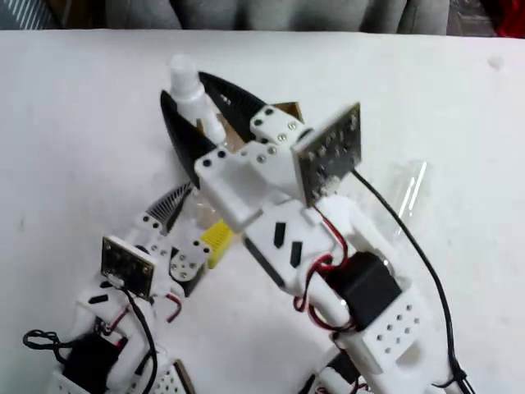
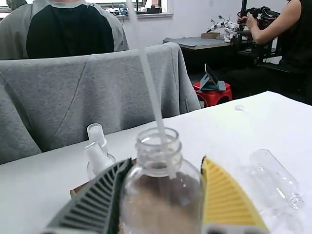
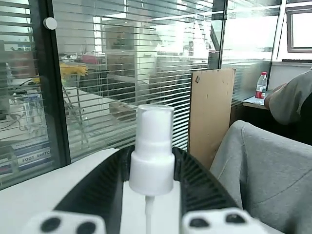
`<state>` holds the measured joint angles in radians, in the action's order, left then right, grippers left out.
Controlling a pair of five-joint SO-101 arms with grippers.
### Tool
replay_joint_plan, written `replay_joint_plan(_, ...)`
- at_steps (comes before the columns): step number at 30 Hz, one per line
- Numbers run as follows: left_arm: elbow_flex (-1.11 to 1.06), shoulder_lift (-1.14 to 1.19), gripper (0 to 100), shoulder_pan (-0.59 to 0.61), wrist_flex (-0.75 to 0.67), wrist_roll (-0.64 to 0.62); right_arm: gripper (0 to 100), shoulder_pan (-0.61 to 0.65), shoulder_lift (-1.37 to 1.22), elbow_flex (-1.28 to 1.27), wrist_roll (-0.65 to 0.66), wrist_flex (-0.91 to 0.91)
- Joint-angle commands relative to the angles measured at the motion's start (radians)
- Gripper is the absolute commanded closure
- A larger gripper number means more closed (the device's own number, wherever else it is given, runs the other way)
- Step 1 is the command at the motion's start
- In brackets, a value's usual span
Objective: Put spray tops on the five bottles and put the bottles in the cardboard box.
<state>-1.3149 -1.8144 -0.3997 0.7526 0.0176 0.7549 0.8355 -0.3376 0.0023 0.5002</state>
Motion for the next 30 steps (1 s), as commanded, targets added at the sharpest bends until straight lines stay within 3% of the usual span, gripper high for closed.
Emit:
replay_joint_plan(1, 0.006, -0.019, 98, -0.005, -0.037, -0.014, 98.4, 0.016, 0.074, -0.023, 0.002, 0.067)
replay_joint_plan(15, 0.006, -0.019, 98, -0.005, -0.037, -0.014, 98.4, 0.044, 0.193, -0.190, -0.097, 0.182)
replay_joint_plan(24, 0.006, -0.019, 98, -0.005, -0.037, -0.014, 97.9, 0.142, 0.188, -0.192, -0.130, 0.266)
replay_joint_plan(30, 0.006, -0.019, 98, -0.005, -0.037, -0.014, 83.7, 0.145, 0.188, -0.190, -0.132, 0.317)
